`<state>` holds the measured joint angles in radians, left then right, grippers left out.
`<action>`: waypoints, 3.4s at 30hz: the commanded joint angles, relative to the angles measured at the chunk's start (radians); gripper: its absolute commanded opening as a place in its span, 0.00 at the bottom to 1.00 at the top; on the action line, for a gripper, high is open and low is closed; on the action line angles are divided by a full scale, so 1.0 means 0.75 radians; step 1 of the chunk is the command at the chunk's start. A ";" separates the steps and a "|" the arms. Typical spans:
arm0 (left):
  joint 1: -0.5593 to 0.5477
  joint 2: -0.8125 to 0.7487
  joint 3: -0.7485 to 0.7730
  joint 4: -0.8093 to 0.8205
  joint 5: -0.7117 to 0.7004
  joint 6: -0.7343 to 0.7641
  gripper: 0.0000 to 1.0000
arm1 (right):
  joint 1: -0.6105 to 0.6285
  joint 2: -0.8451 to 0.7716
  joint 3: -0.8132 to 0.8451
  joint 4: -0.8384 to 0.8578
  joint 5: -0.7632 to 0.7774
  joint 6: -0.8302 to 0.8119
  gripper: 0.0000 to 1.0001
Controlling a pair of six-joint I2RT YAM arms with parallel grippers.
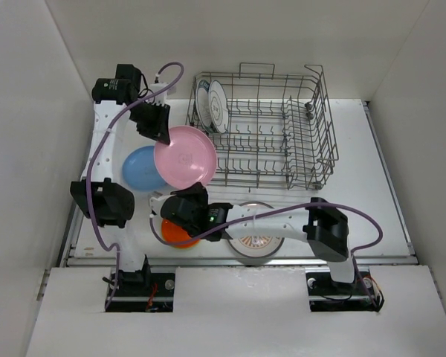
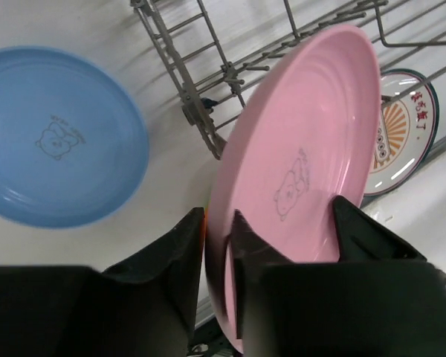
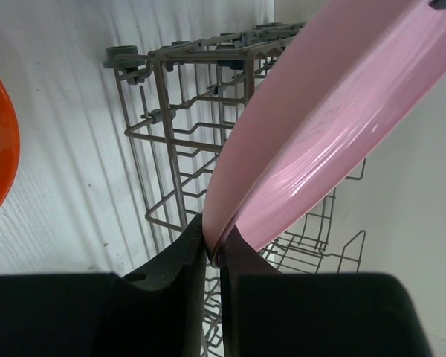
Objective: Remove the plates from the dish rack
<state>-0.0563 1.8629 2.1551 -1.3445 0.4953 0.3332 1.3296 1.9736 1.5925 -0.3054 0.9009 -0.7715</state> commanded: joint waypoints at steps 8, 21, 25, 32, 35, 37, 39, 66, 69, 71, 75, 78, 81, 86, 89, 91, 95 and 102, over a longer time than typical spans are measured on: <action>0.120 -0.062 0.055 -0.112 -0.024 -0.074 0.00 | -0.032 -0.058 0.204 0.276 0.200 0.071 1.00; 0.529 -0.103 -0.386 0.342 -0.200 -0.346 0.00 | -0.353 -0.265 0.491 -0.180 -0.354 0.873 1.00; 0.529 0.019 -0.421 0.420 -0.172 -0.346 0.00 | -0.514 -0.222 0.606 -0.288 -0.575 1.034 1.00; 0.492 0.304 -0.247 0.429 -0.223 -0.340 0.24 | -0.919 0.172 1.144 -0.505 -1.133 1.364 1.00; 0.457 0.359 -0.233 0.382 -0.333 -0.322 0.46 | -1.006 0.258 1.145 -0.456 -1.268 1.483 0.96; 0.423 0.392 -0.233 0.353 -0.372 -0.271 0.60 | -1.006 0.312 1.106 -0.401 -1.283 1.495 0.95; 0.411 0.392 -0.233 0.324 -0.401 -0.236 0.67 | -1.006 0.371 1.094 -0.323 -1.283 1.479 0.91; 0.396 0.003 -0.221 0.228 -0.292 -0.344 0.84 | -0.994 0.659 1.186 -0.133 -1.160 1.387 0.28; 0.396 -0.011 -0.192 0.214 -0.292 -0.344 0.85 | -0.994 0.672 1.186 -0.178 -1.160 1.387 0.03; 0.396 -0.023 -0.192 0.214 -0.292 -0.344 0.85 | -0.981 0.639 1.186 -0.204 -1.160 1.387 0.00; 0.396 -0.066 -0.192 0.214 -0.292 -0.344 0.85 | -0.967 0.510 1.186 -0.204 -1.001 1.332 0.00; 0.396 -0.079 -0.192 0.214 -0.292 -0.344 0.85 | -0.967 0.412 1.231 -0.217 -0.833 1.276 0.00; 0.396 -0.093 -0.153 0.214 -0.292 -0.344 0.85 | -0.967 0.320 1.262 -0.204 -0.780 1.209 0.00; 0.396 -0.132 -0.114 0.199 -0.292 -0.344 0.85 | -0.933 0.155 1.245 -0.192 -0.705 1.093 0.00; 0.396 -0.164 -0.114 0.187 -0.292 -0.332 0.87 | -0.871 0.058 1.178 -0.192 -0.618 0.992 0.00; 0.396 -0.165 -0.114 0.187 -0.280 -0.332 0.88 | -0.784 -0.005 1.107 -0.247 -0.515 0.945 0.00; 0.382 -0.142 -0.011 0.159 -0.160 -0.332 0.91 | -0.612 -0.152 0.968 -0.576 -0.336 0.953 0.00; 0.129 0.009 0.277 0.215 -0.333 -0.342 0.91 | -0.380 -0.264 0.709 -1.440 -0.274 1.712 0.00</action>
<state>0.1173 1.8580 2.3398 -1.2114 0.2939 0.0845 1.0359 1.7996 2.2547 -1.0088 0.6594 0.2478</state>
